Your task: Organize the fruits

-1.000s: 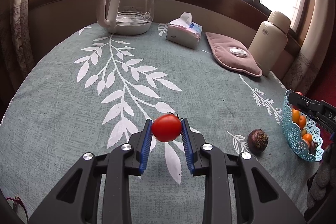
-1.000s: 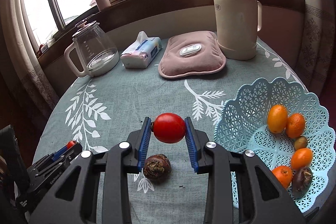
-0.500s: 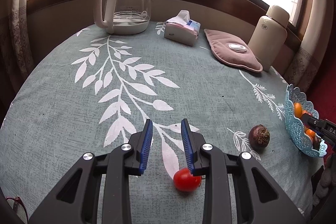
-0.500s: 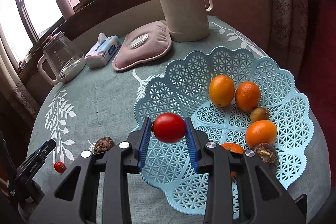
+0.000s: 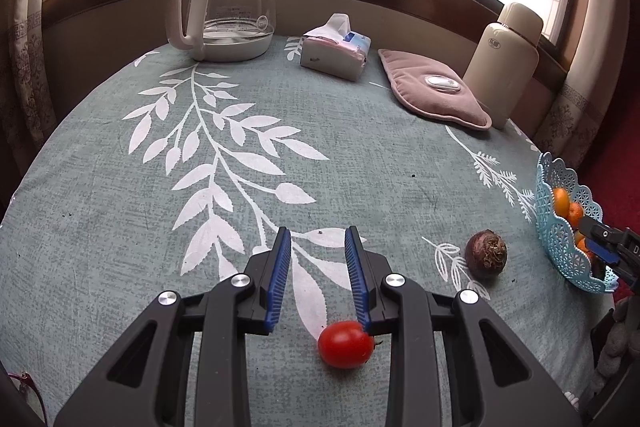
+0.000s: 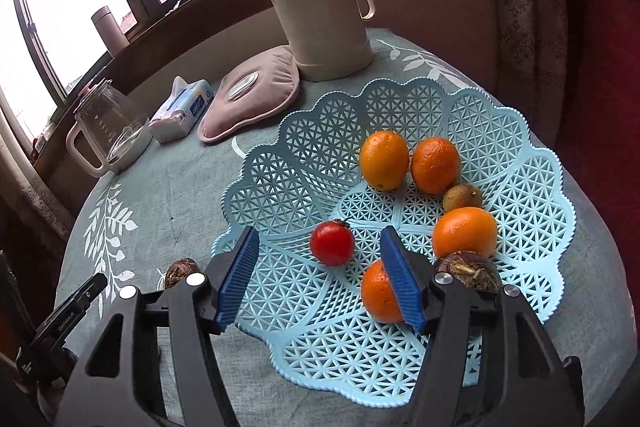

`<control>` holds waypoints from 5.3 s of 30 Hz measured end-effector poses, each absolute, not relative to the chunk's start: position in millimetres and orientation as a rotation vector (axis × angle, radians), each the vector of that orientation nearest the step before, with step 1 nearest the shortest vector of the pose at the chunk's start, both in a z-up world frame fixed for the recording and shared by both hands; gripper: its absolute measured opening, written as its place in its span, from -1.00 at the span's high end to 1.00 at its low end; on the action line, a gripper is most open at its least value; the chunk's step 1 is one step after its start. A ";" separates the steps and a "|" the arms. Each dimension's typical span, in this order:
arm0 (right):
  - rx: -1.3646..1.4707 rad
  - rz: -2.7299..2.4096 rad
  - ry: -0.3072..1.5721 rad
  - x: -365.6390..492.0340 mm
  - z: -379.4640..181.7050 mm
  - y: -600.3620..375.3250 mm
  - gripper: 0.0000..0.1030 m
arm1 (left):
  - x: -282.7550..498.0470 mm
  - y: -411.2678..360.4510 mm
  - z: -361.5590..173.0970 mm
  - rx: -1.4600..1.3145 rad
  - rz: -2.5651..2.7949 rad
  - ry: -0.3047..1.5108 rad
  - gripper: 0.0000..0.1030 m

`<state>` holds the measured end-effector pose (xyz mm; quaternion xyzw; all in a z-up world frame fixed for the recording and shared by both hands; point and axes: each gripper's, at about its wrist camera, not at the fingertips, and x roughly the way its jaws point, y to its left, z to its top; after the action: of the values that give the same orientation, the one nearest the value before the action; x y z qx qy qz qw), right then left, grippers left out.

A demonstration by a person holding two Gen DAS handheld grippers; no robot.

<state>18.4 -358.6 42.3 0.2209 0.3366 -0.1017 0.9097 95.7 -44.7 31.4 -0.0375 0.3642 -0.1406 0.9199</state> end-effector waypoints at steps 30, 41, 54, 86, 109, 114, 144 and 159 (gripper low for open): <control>0.370 -0.180 0.627 5.5 37.9 -346.7 -0.35 | 71.2 -55.8 24.4 -0.037 -0.324 0.850 0.08; 0.353 -0.187 0.612 4.3 37.0 -345.7 -0.35 | 65.6 -62.2 19.9 -0.005 -0.326 0.866 0.31; 0.375 -0.211 0.557 -3.3 46.7 -352.6 -0.35 | 57.0 -80.6 28.3 0.014 -0.373 0.851 0.44; 0.519 -0.451 0.471 -24.5 44.6 -416.2 -0.48 | 53.1 -250.3 65.0 0.041 -0.885 0.807 0.02; 0.499 -0.455 0.456 -24.8 43.9 -411.7 -0.64 | 66.5 -182.3 68.2 -0.025 -0.660 0.767 -0.79; 0.492 -0.455 0.450 -25.2 43.9 -410.4 -0.64 | 69.6 -159.2 65.8 -0.047 -0.606 0.776 -0.79; 0.519 -0.403 0.390 -39.9 67.6 -396.4 -0.65 | 45.3 -103.0 38.7 -0.011 -0.486 0.823 -0.79; 0.610 -0.484 0.210 -82.1 109.8 -433.4 -0.73 | 42.2 -116.3 17.6 0.039 -0.515 0.882 -0.05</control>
<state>-82.1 -433.4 109.8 0.2968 0.1020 -0.2353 0.9198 42.2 -116.3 17.6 0.0186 0.4221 -0.2466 0.8722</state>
